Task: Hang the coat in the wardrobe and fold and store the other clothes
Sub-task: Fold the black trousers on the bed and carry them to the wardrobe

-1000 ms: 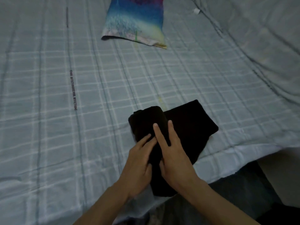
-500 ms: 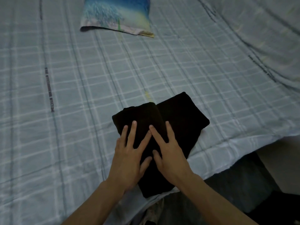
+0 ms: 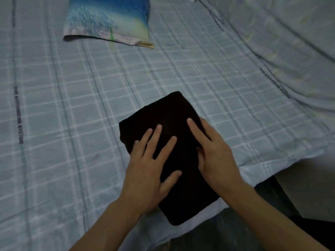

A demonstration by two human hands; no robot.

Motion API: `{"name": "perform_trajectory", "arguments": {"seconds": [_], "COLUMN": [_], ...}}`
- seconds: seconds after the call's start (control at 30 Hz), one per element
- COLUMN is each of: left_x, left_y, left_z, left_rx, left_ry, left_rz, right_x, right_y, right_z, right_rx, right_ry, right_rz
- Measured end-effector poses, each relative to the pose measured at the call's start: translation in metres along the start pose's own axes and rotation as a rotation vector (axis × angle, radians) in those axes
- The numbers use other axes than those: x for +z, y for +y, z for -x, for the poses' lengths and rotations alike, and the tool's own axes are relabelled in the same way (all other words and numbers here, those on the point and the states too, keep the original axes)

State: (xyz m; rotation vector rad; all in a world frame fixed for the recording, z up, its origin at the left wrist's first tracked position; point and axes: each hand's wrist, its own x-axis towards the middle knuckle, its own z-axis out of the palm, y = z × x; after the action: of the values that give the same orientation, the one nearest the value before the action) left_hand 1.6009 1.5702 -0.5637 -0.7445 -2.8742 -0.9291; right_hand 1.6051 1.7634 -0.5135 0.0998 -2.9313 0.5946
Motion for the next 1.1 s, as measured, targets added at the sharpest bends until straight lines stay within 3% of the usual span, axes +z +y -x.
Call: {"name": "perform_trajectory", "arguments": {"seconds": [0.07,0.23,0.4,0.57,0.73,0.8,0.93,1.03,1.1], "left_x": [0.015,0.064,0.070,0.063,0.046,0.049,0.076,0.094,0.093], "left_y": [0.003,0.002,0.002,0.008,0.025,0.023,0.012,0.008,0.007], "left_z": [-0.008,-0.033,-0.036,-0.031,-0.037,-0.054,-0.075,-0.082,-0.083], "left_rx": [-0.088,-0.210,-0.199,-0.197,-0.126,-0.170,-0.241,-0.223,-0.204], "left_ry": [-0.051,-0.230,-0.210,-0.135,0.001,-0.005,-0.150,-0.180,-0.171], "left_rz": [-0.091,-0.229,-0.255,-0.196,-0.126,-0.228,-0.372,-0.365,-0.331], "right_x": [-0.001,0.042,0.049,0.038,0.008,0.009,0.034,0.051,0.061], "right_y": [0.022,0.040,0.066,0.063,0.069,0.085,0.096,0.074,0.066], "right_z": [-0.013,-0.009,-0.012,-0.020,-0.037,-0.056,-0.072,-0.065,-0.058], "right_rx": [0.064,0.190,0.294,0.156,0.021,0.046,0.214,0.066,-0.040], "right_ry": [-0.024,-0.405,-0.216,-0.135,0.093,0.037,-0.237,-0.175,-0.253], "right_rz": [0.045,0.247,-0.067,-0.167,-0.183,-0.150,-0.015,0.147,0.137]}}
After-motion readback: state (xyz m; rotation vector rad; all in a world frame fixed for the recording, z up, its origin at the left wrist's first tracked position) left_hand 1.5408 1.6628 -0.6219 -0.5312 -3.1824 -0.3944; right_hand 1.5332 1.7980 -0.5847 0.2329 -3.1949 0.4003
